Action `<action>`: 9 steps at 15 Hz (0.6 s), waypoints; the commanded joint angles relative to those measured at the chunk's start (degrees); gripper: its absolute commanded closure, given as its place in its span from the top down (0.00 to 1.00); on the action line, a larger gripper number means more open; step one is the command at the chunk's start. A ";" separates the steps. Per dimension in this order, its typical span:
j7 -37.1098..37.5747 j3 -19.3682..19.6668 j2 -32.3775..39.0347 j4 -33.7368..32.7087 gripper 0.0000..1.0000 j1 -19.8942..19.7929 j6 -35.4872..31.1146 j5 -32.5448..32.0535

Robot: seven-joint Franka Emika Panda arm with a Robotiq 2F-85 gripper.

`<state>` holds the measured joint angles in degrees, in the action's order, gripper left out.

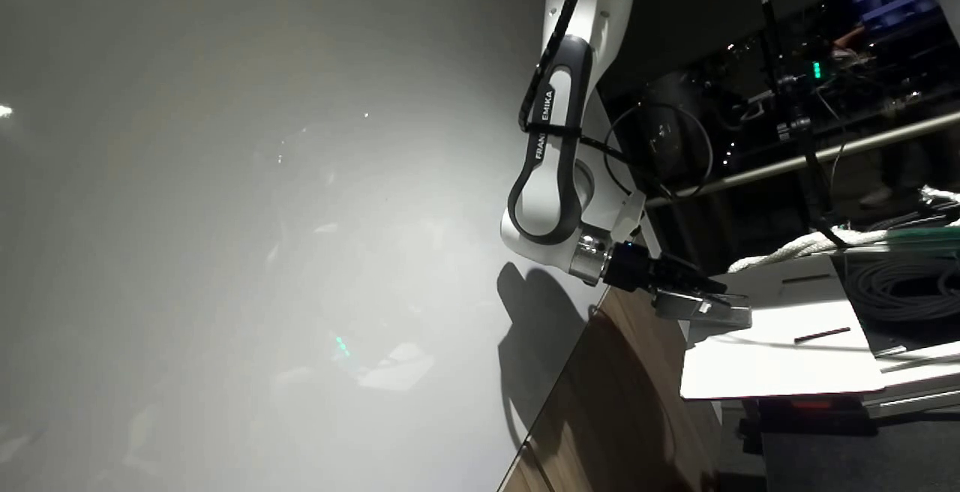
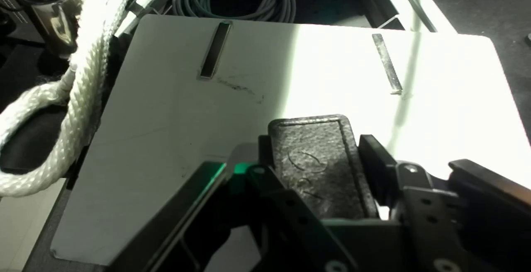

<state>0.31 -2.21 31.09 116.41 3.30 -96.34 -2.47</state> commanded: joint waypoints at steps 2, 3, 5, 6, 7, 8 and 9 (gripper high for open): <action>0.96 0.05 2.82 -3.45 0.28 0.25 3.74 0.55; 0.97 0.09 3.20 -3.84 0.28 0.22 4.22 0.52; 1.05 0.15 3.76 -4.51 0.28 0.15 4.76 0.56; 1.15 0.19 3.99 -4.79 0.28 0.13 4.93 0.58; 1.29 0.24 4.09 -5.00 0.59 0.14 5.06 0.51; 1.40 0.24 4.15 -5.15 0.76 0.12 5.07 0.56; 1.49 0.24 4.29 -5.41 0.86 0.13 5.09 0.55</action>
<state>1.02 -2.21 34.17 113.09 3.41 -93.10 -2.47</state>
